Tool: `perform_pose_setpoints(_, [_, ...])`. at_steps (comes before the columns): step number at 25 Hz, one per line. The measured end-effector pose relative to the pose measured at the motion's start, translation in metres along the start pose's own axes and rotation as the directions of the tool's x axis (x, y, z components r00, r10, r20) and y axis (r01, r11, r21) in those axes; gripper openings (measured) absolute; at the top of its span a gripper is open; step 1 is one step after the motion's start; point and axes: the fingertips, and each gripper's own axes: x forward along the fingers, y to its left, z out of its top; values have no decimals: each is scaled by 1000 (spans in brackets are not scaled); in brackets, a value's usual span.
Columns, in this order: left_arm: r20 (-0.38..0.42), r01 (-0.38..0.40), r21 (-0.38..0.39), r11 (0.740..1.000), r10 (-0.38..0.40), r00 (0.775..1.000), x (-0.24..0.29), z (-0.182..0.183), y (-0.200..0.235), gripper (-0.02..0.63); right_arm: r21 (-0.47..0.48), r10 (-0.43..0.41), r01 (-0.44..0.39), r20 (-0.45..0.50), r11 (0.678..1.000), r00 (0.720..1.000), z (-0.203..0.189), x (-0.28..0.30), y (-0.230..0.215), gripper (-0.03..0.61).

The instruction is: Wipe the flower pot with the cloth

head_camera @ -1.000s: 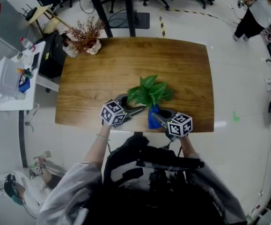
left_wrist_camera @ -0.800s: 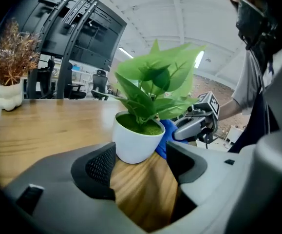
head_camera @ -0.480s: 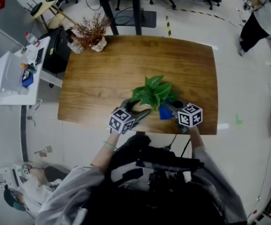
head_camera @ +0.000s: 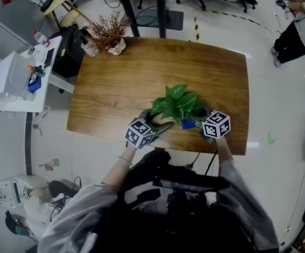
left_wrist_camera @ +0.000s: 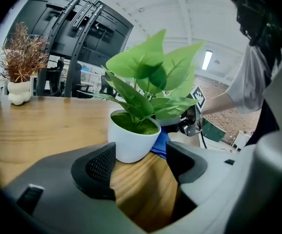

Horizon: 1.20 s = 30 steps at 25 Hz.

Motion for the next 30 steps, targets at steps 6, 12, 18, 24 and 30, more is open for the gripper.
perform_pose_setpoints(6, [-4,25,-2,1000,-25,1000,0,4,11,313,11,23,-23,0,1000,1000,-12,-2,22,58])
perform_pose_setpoints(12, [-57,120,42,992,-118,991,1,5,11,313,42,44,-44,14,998,999,-26,-5,49,58])
perform_pose_setpoints(18, [-68,157,56,986,-153,986,2,7,11,313,78,48,-49,13,996,999,-38,-1,67,58])
perform_pose_setpoints(24, [-40,82,38,996,-81,996,0,4,8,313,102,-6,4,17,995,1000,-44,-17,50,58])
perform_pose_setpoints(30, [31,-50,-5,999,50,998,-5,6,7,312,85,-61,62,-8,994,998,-44,-39,16,58])
